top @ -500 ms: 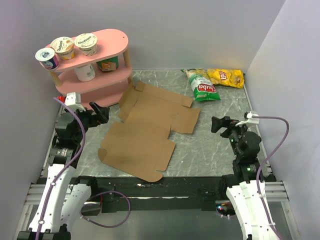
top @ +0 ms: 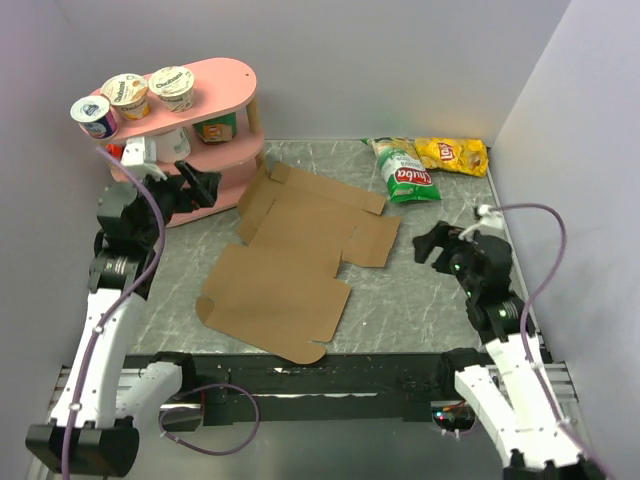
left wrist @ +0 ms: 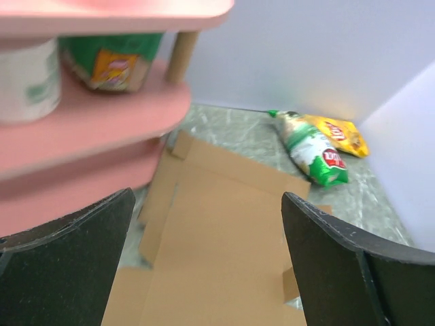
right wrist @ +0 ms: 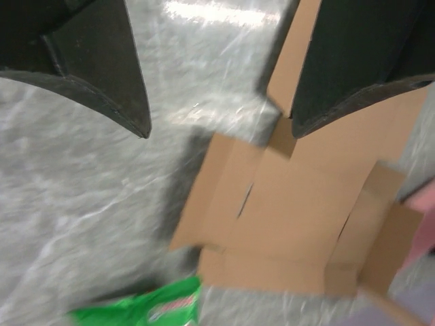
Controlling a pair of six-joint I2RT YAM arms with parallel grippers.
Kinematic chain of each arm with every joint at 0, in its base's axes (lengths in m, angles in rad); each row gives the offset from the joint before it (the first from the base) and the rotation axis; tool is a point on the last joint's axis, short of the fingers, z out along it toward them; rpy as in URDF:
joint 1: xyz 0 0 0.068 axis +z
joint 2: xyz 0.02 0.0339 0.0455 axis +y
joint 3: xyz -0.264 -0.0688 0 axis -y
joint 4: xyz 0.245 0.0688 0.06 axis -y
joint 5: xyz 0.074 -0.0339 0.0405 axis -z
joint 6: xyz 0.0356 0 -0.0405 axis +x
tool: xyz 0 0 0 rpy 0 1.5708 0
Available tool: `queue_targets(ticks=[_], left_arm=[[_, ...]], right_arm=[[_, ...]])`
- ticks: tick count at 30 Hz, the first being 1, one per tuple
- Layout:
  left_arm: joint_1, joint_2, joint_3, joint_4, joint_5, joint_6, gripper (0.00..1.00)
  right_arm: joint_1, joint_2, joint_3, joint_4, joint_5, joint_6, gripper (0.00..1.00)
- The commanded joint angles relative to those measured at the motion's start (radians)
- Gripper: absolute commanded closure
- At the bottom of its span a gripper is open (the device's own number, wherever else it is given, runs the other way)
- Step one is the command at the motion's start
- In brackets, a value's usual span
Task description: Fold the paper box
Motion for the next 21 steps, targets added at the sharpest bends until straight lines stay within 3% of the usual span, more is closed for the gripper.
queue_targets(ticks=[1, 3, 8, 10, 14, 21], left_arm=[[-0.005, 0.067, 0.031, 0.043, 0.127, 0.063, 0.04], [-0.007, 0.07, -0.015, 0.049, 0.133, 0.074, 0.04], [-0.014, 0.072, -0.057, 0.035, 0.135, 0.092, 0.04], [-0.016, 0.074, -0.058, 0.036, 0.148, 0.085, 0.04], [-0.017, 0.06, -0.082, 0.061, 0.184, 0.063, 0.04], [-0.019, 0.055, -0.084, 0.058, 0.187, 0.057, 0.04]], right_arm=[[0.195, 0.149, 0.112, -0.057, 0.082, 0.037, 0.02], [0.263, 0.256, 0.14, -0.052, 0.087, 0.053, 0.0], [0.253, 0.437, 0.177, 0.06, 0.093, 0.088, 0.0], [0.196, 0.49, 0.216, 0.103, 0.081, 0.056, 0.0], [0.067, 0.692, 0.334, 0.118, -0.132, 0.027, 0.01], [0.033, 0.935, 0.506, 0.092, -0.128, -0.036, 0.02]])
